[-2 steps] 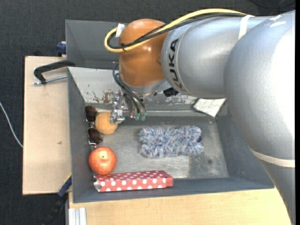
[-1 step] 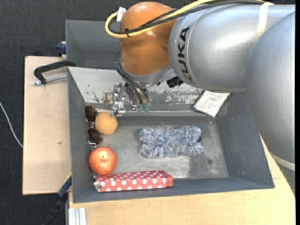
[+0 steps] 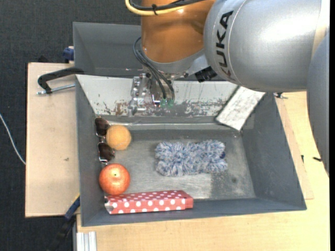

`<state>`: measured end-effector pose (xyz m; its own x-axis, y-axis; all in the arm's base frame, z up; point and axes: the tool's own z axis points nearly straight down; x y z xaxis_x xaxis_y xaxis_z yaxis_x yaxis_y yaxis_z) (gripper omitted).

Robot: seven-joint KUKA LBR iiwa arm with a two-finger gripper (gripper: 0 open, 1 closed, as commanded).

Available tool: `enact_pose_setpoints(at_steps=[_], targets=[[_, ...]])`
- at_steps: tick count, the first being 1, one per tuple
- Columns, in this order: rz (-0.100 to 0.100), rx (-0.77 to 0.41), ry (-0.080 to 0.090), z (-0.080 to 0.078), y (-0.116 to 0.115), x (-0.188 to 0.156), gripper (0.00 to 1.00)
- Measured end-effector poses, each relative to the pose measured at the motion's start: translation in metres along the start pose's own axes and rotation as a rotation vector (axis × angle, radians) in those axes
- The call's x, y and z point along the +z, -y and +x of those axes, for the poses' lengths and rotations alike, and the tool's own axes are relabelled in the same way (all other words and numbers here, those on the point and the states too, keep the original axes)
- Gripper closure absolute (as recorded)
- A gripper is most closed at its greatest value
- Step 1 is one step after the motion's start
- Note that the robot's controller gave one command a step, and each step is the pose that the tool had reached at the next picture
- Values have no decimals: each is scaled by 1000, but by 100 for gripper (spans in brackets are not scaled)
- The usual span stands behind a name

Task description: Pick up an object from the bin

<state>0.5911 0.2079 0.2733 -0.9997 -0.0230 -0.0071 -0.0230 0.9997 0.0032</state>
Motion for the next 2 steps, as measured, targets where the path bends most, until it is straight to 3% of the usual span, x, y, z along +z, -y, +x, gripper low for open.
enact_pose_setpoints(at_steps=[1,2], targets=[[1,-35,-2,-1,-2,101,0],[3,-51,-12,2,-3,151,0]])
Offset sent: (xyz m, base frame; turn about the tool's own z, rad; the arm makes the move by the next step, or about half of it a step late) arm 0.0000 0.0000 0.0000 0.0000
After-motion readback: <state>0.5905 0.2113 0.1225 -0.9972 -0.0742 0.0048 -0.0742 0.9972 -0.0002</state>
